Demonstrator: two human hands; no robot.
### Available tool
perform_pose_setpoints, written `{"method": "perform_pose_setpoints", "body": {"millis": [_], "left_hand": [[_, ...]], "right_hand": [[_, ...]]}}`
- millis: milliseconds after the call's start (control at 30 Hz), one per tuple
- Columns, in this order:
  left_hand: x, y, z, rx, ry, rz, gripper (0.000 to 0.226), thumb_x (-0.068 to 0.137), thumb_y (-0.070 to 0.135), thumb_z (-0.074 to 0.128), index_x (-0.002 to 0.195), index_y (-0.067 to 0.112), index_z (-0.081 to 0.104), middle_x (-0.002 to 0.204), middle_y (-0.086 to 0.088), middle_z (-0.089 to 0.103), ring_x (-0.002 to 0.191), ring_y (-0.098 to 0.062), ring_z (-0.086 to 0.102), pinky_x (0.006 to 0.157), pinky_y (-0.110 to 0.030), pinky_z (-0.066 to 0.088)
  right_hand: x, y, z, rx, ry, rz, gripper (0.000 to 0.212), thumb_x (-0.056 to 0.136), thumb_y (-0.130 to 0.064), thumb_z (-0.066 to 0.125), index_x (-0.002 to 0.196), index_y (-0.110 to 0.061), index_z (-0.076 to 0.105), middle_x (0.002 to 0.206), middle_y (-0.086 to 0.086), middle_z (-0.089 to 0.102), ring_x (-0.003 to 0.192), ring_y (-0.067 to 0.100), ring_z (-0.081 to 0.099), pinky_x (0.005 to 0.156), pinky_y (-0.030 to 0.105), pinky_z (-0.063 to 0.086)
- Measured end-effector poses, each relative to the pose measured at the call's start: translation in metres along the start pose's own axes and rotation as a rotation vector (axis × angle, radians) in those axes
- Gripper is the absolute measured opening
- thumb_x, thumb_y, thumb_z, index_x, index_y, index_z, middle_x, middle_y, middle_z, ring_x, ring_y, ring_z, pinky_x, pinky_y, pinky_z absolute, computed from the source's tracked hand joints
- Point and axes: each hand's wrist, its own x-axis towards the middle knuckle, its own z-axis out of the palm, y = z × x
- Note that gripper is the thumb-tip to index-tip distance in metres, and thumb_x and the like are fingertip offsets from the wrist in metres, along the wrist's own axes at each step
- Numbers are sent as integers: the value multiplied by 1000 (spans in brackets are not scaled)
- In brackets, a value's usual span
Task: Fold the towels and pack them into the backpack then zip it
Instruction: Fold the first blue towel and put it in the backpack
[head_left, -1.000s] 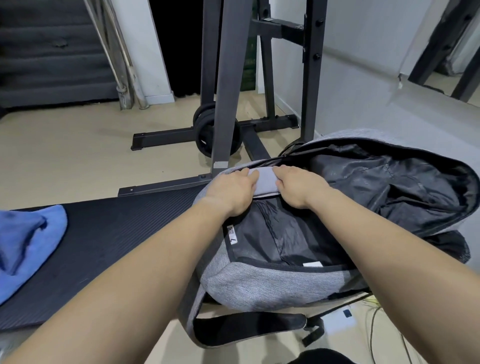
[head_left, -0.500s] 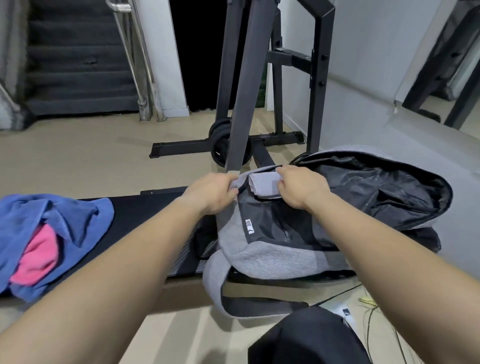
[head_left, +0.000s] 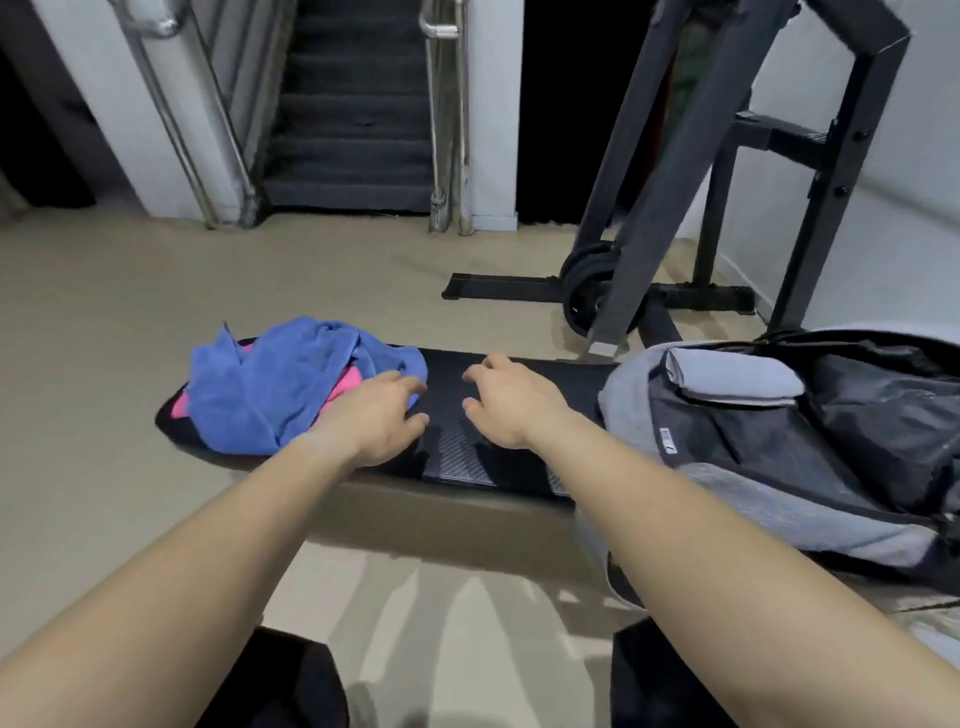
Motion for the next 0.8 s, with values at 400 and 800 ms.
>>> {"method": "perform_pose_setpoints", "body": {"millis": [400,800], "left_hand": [[-30,-144,16,-141,253,-336,45,88,36,62,132,30,55,129,2,52,121,-27,43,88,-40,46],[-14,-165,23,-64,214,-325,52,79,38,67,127,42,48,123,7,52,111,-25,46,93,-39,38]], "right_hand": [[97,-113,49,-56,190,-291,52,98,-26,49,148,-29,39,152,3,32,129,31,38,98,42,40],[143,-120,28,-143,270,-421,17,94,-33,62,105,-27,73,121,0,52,110,27,44,83,36,37]]}}
